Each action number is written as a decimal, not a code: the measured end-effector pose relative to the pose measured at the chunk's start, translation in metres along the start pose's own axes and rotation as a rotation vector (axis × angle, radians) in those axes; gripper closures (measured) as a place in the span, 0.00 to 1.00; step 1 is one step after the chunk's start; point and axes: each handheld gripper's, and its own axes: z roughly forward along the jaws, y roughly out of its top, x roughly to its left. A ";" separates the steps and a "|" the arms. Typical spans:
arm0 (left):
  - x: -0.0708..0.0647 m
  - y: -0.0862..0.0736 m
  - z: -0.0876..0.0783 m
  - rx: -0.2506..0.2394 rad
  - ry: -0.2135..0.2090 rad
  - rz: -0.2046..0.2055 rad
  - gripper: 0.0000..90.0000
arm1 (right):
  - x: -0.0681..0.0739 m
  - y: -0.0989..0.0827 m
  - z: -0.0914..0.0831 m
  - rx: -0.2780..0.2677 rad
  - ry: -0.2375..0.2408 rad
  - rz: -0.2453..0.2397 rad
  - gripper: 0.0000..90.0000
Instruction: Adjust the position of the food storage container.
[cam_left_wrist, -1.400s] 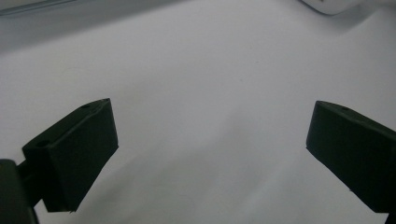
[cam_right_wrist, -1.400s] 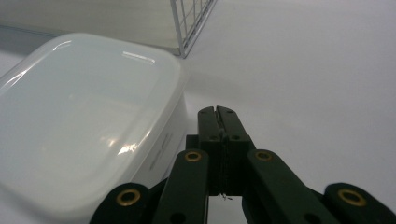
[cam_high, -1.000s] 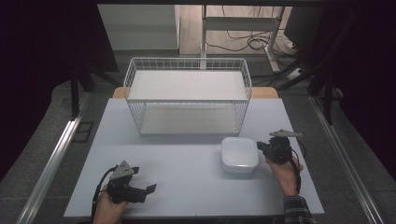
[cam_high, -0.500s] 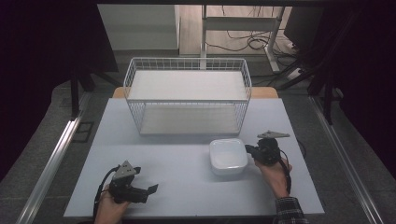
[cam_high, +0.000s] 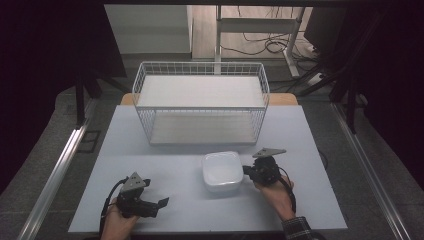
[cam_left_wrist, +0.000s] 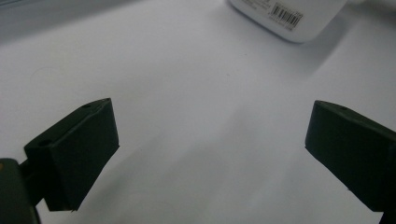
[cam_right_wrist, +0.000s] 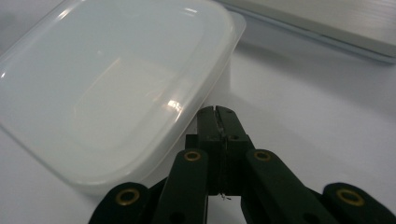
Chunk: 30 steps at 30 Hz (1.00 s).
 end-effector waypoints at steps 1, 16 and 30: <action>0.000 0.000 0.000 0.000 0.000 -0.001 0.03 | 0.004 0.000 0.001 0.003 0.007 -0.011 0.99; 0.001 0.000 -0.001 -0.001 -0.009 -0.004 0.03 | 0.024 -0.003 -0.008 -0.032 -0.008 -0.087 0.92; -0.001 -0.001 0.000 0.012 -0.010 0.008 0.03 | 0.021 -0.037 -0.036 -0.091 -0.076 -0.099 0.05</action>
